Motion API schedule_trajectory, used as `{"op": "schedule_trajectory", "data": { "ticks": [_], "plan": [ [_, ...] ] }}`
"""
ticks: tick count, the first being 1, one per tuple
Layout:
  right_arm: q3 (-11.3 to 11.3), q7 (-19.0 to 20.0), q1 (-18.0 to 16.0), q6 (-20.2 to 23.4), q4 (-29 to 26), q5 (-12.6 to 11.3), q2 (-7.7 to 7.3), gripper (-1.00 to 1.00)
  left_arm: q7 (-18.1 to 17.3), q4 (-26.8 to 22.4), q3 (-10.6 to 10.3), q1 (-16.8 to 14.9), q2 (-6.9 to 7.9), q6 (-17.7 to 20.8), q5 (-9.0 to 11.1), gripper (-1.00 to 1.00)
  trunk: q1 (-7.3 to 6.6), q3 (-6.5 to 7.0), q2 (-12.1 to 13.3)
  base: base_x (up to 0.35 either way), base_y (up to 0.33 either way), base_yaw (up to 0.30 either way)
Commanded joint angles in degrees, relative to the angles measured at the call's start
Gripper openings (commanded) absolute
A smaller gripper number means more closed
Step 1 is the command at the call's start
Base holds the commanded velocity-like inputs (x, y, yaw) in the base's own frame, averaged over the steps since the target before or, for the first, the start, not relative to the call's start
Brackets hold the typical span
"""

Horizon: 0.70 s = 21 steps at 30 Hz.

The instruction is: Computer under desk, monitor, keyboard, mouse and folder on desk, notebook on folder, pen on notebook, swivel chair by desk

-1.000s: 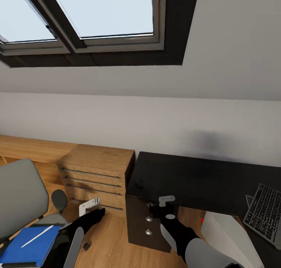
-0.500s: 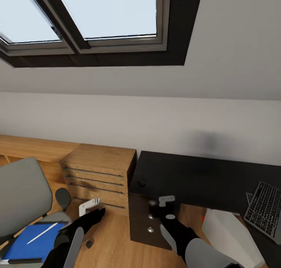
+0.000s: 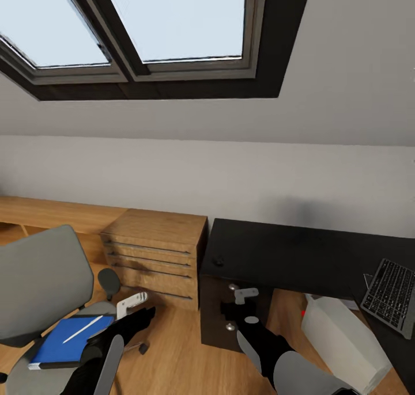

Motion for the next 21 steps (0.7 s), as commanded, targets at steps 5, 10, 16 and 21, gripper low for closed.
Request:
{"op": "schedule_trajectory", "data": {
  "ticks": [5,10,16,21],
  "plan": [
    [0.5,-0.4,0.0,-0.5,0.1,-0.4,0.0,1.0,0.4,-0.1,0.1,0.0,-0.03,0.2,0.6,1.0,0.03,0.31,0.0,-0.003,0.002,-0.118],
    [0.5,-0.4,0.0,-0.5,0.1,-0.4,0.0,1.0,0.4,-0.1,0.1,0.0,-0.03,0.2,0.6,1.0,0.03,0.61,0.0,-0.001,0.0,-0.104],
    [0.4,-0.4,0.0,-0.5,0.1,-0.4,0.0,1.0,0.4,0.0,0.1,0.0,-0.03,0.2,0.6,1.0,0.03,0.73,0.0,0.0,0.0,-0.036],
    [0.3,-0.4,0.0,-0.5,0.1,-0.4,0.0,1.0,0.4,0.0,0.0,0.0,-0.03,0.2,0.5,1.0,0.03,0.76,0.0,0.0,0.0,-0.009]
  ]
}}
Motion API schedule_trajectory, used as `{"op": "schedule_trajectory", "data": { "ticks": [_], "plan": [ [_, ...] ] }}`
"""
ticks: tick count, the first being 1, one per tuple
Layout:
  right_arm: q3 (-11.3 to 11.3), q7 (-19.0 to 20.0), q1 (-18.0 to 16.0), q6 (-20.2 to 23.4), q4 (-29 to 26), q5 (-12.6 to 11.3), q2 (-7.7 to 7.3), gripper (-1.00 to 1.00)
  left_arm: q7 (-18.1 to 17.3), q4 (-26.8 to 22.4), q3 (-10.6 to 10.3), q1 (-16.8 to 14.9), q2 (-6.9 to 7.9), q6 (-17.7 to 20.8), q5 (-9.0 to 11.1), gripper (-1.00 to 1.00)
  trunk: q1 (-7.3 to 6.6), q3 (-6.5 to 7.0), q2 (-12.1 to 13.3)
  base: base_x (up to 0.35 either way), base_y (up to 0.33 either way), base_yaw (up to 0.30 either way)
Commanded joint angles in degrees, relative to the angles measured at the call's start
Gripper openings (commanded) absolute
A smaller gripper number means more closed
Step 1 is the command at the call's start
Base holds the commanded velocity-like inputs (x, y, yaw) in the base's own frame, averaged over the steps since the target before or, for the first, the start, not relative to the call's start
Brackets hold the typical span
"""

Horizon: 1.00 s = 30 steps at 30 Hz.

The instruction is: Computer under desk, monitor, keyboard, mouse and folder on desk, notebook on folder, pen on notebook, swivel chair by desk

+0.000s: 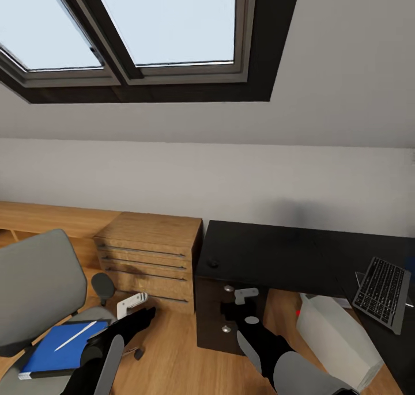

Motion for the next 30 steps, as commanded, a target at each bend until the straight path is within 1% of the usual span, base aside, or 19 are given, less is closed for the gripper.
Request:
{"op": "schedule_trajectory", "data": {
  "ticks": [1,30],
  "plan": [
    [0.5,-0.4,0.0,-0.1,0.1,-0.6,0.0,1.0,0.4,-0.1,0.1,0.0,-0.03,0.2,0.6,1.0,0.02,-0.02,0.0,0.0,0.0,-0.004],
    [0.5,-0.4,0.0,-0.2,0.1,-0.6,0.0,1.0,0.4,-0.1,0.0,0.0,-0.03,0.2,0.6,1.0,0.02,-0.02,0.0,0.0,0.0,0.0]
  ]
}}
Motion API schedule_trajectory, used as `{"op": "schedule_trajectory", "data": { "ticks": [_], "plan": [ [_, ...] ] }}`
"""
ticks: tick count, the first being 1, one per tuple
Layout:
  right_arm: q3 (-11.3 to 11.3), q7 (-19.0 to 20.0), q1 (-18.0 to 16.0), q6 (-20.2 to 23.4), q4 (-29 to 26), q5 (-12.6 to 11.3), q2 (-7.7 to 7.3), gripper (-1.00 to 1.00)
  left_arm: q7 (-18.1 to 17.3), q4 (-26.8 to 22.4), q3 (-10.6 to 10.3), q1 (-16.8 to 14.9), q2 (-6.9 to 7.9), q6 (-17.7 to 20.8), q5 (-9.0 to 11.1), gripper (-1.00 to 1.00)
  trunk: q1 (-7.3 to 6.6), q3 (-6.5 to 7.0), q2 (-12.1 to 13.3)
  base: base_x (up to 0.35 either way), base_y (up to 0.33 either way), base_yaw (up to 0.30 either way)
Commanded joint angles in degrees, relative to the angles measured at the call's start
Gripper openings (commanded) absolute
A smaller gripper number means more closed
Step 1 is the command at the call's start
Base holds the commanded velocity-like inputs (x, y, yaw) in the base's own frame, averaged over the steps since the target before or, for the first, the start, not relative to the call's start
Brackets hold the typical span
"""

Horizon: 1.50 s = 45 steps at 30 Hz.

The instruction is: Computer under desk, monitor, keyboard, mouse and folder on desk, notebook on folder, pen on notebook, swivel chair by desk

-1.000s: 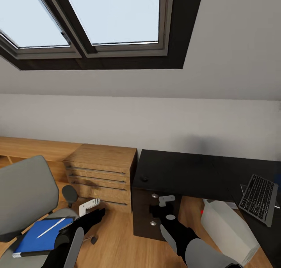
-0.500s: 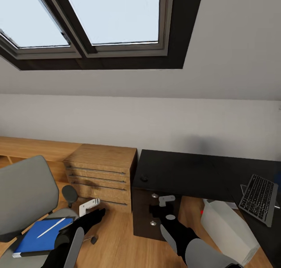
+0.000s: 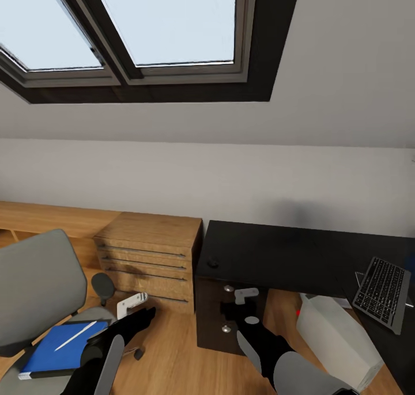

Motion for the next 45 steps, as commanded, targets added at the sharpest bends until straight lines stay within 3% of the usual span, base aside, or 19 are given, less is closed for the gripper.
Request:
{"op": "schedule_trajectory", "data": {
  "ticks": [1,4,8,11,16,17,18,23,24,25,31,37,45],
  "plan": [
    [0.5,-0.4,0.0,-0.3,0.1,-0.6,0.0,1.0,0.4,-0.1,0.1,0.0,-0.03,0.2,0.6,1.0,0.02,-0.03,0.0,0.0,0.0,0.0],
    [0.4,-0.4,0.0,-1.5,0.1,-0.6,0.0,1.0,0.4,-0.1,0.0,0.0,-0.03,0.2,0.6,1.0,0.02,-0.03,0.0,0.0,0.0,0.0],
    [0.4,-0.4,0.0,-3.1,1.8,-0.5,0.0,1.0,0.4,5.2,-0.5,0.0,-0.11,-0.3,0.5,1.0,0.02,-0.03,0.0,0.0,0.0,0.0],
    [0.3,-0.4,0.0,-5.1,3.5,-0.5,0.0,1.0,0.4,9.1,-0.8,0.0,-0.12,-3.9,0.4,1.0,0.02,-0.03,0.0,0.0,0.0,0.0],
    [0.2,-0.3,0.0,-13.4,10.5,-0.5,0.0,1.0,0.3,14.0,-0.5,0.0,-0.05,-6.0,0.4,1.0,0.02,-0.03,0.0,0.0,0.0,0.0],
    [0.3,-0.3,0.0,-18.2,14.8,-0.6,0.0,1.0,0.1,19.7,-0.4,0.0,0.19,-7.9,0.3,1.0,0.02,-0.03,0.0,0.0,0.0,0.0],
    [0.3,-0.4,0.0,-19.1,15.5,-0.6,0.0,1.0,0.1,21.2,-0.4,0.0,0.25,-8.8,0.3,1.0,0.02,-0.03,0.0,0.0,0.0,0.0],
    [0.2,-0.4,1.1,-24.0,18.2,-0.7,0.0,1.0,-0.2,34.9,-0.5,0.0,1.06,-21.0,0.2,1.0,0.02,-0.03,0.0,0.0,0.0,0.0],
    [0.1,-0.4,4.5,-27.2,18.7,-0.8,-0.03,1.0,-0.3,43.2,-0.6,0.0,1.35,-28.6,-1.3,1.0,0.02,-0.03,0.0,0.0,0.0,0.0],
    [0.1,-0.5,6.1,-28.5,18.8,-0.9,-0.07,1.0,-0.3,46.3,-0.6,0.0,1.44,-31.0,-2.5,1.0,0.02,-0.03,0.0,0.0,0.0,0.0],
    [0.0,-0.5,11.1,-32.2,19.0,-0.9,-1.28,1.0,-0.1,58.6,-1.0,0.0,2.02,-39.3,-5.5,1.0,0.02,-0.03,0.0,0.0,0.0,0.0],
    [0.0,-0.4,13.4,-32.8,19.4,-0.8,-2.36,1.0,0.2,64.9,-3.2,0.0,2.2,-47.6,-9.7,1.0,0.02,-0.03,0.0,0.0,0.0,0.0],
    [0.0,-0.4,14.4,-32.9,19.8,-0.8,-2.48,1.0,0.4,66.1,-3.7,0.0,2.25,-49.9,-10.8,1.0,0.02,-0.03,0.0,-0.011,0.0,0.0]
  ]
}}
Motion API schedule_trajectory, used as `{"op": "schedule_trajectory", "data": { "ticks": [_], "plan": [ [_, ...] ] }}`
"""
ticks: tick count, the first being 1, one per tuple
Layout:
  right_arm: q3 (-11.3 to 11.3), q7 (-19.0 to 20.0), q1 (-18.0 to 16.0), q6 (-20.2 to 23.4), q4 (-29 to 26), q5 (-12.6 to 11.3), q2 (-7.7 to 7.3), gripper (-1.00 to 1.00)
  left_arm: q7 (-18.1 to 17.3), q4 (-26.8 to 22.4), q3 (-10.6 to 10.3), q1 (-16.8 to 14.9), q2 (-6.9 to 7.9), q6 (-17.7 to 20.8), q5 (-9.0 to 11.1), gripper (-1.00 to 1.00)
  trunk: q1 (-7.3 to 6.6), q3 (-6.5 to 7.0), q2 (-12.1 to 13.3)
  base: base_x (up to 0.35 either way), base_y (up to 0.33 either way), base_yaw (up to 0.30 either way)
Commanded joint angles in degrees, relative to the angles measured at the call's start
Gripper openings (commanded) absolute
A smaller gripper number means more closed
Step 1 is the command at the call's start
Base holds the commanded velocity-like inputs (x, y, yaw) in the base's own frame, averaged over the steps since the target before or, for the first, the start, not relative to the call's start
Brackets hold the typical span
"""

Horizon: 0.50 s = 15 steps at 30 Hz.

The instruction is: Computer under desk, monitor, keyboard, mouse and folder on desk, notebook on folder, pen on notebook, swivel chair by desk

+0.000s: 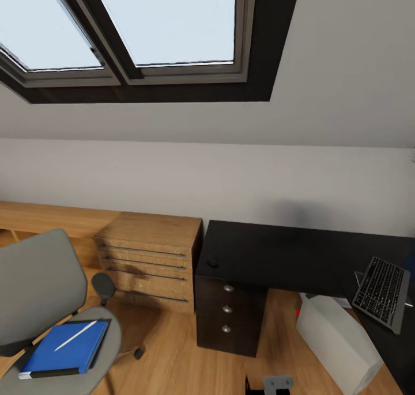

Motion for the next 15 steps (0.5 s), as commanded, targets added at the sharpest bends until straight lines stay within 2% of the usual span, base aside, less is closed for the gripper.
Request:
{"op": "schedule_trajectory", "data": {
  "ticks": [1,6,15],
  "plan": [
    [0.5,-0.2,0.1,-0.2,0.1,-0.4,0.06,1.0,-0.1,0.1,0.2,0.0,-0.03,-0.3,0.4,1.0,0.01,-0.02,0.0,-0.119,0.0,0.0],
    [0.6,-0.1,0.6,-0.2,0.2,-0.4,0.24,1.0,-0.3,0.3,0.2,0.0,-0.04,-0.5,0.3,1.0,0.01,-0.02,0.0,-0.247,0.0,0.0],
    [0.7,0.0,0.8,-0.2,0.2,-0.4,0.23,1.0,-0.3,0.4,0.1,0.0,-0.09,-0.6,0.2,1.0,0.01,-0.02,0.0,-0.328,0.0,0.0]
  ]
}}
